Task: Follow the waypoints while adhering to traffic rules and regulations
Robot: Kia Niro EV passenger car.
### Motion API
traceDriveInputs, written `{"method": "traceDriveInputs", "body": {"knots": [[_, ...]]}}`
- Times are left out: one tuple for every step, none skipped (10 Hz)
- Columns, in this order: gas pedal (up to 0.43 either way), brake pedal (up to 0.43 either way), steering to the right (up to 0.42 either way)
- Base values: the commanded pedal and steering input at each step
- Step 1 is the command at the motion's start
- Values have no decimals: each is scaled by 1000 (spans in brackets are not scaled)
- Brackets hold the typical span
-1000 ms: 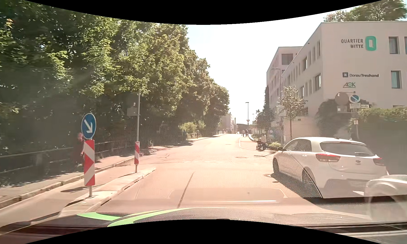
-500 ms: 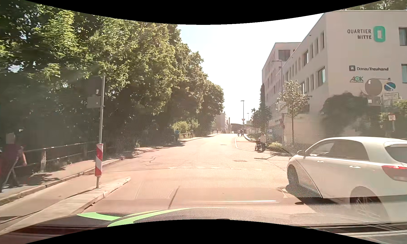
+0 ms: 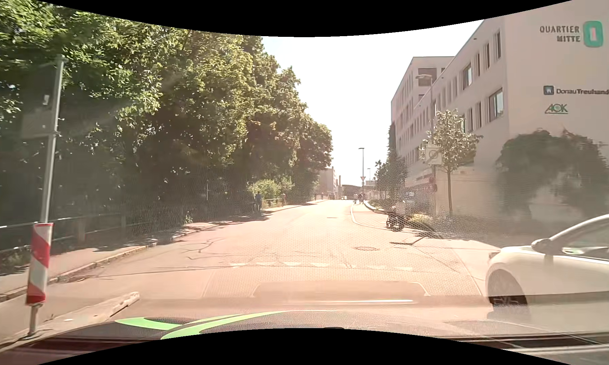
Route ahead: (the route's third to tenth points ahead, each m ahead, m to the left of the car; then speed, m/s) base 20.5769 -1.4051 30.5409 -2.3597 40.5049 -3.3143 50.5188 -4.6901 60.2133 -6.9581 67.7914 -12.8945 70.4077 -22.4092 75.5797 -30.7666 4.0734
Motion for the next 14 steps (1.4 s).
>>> {"method": "traceDriveInputs", "body": {"knots": [[0,152,20],[0,159,20],[0,159,21],[0,165,23],[0,189,23],[0,201,23],[0,220,23],[0,232,23],[0,226,22],[0,226,22],[0,220,21],[0,226,19],[0,220,19],[0,220,19]]}}
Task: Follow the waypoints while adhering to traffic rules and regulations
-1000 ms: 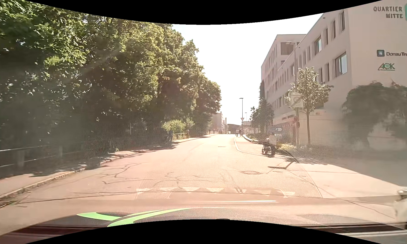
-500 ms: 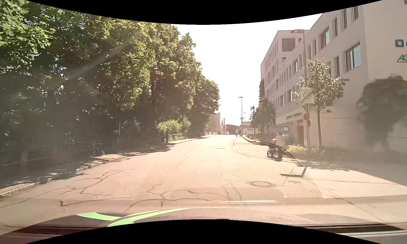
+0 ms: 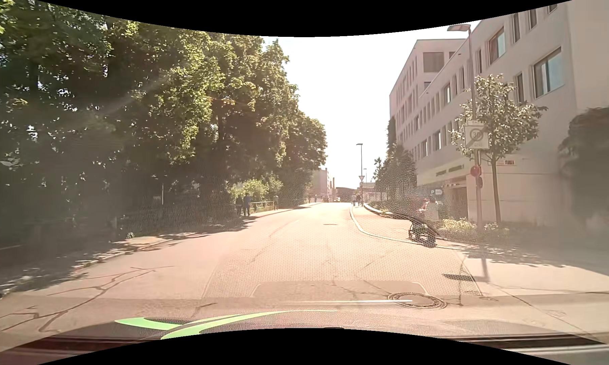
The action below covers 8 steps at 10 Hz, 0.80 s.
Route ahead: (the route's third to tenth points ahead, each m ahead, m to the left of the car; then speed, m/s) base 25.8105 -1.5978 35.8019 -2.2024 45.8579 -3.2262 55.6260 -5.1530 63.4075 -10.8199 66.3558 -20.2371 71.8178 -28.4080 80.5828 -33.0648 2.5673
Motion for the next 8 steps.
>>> {"method": "traceDriveInputs", "body": {"knots": [[0,220,18],[0,220,18],[0,220,17],[0,213,16],[0,146,11],[0,0,6],[0,0,4],[28,0,4]]}}
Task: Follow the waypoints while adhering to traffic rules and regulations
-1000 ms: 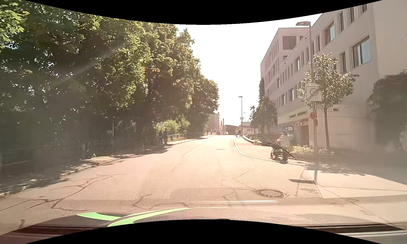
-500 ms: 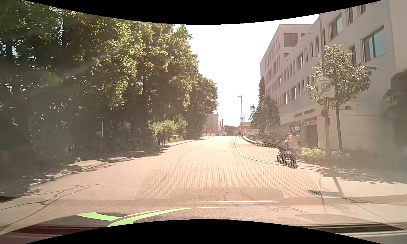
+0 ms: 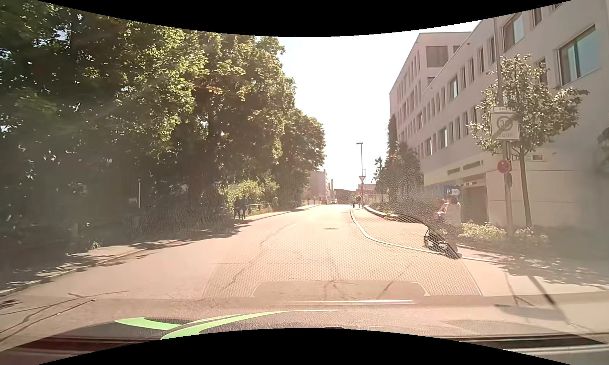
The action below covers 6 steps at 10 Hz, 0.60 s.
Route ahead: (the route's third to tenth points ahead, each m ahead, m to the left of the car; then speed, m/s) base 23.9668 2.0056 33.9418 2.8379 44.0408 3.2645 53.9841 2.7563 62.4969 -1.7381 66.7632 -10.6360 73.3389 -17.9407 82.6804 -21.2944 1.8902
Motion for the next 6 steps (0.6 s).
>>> {"method": "traceDriveInputs", "body": {"knots": [[220,0,4],[248,0,4],[260,0,4],[311,0,4],[319,0,3],[319,0,2]]}}
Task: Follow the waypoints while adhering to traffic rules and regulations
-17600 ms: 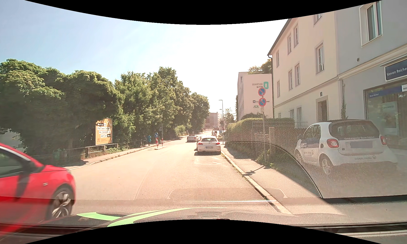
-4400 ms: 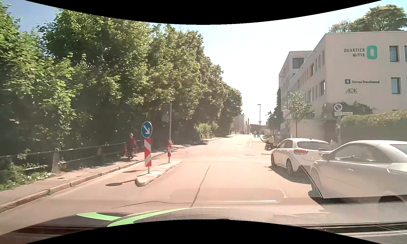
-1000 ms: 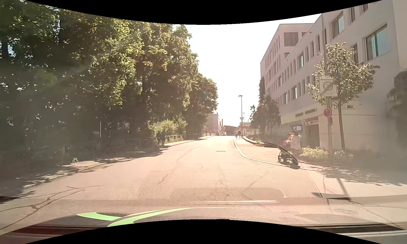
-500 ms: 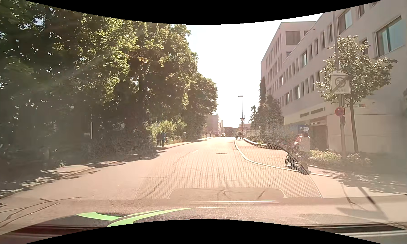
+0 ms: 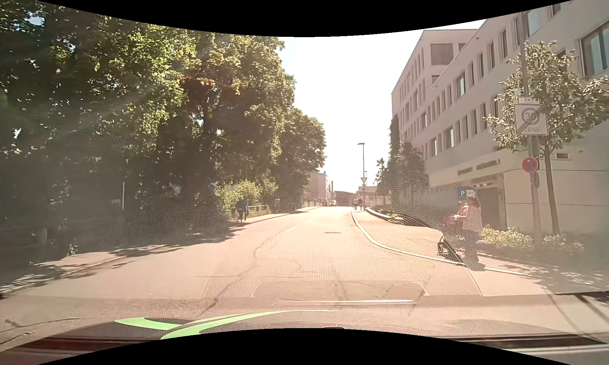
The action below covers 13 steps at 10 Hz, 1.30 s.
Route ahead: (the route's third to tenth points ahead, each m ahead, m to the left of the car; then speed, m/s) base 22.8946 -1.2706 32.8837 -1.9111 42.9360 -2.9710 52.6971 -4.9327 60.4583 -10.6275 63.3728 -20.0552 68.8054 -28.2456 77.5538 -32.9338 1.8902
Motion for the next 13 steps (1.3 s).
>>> {"method": "traceDriveInputs", "body": {"knots": [[319,0,2],[319,0,2],[319,0,2],[319,0,3],[319,0,4],[319,0,5],[319,0,6],[319,0,6],[319,0,6],[319,0,8],[319,0,10],[319,0,12],[319,0,17]]}}
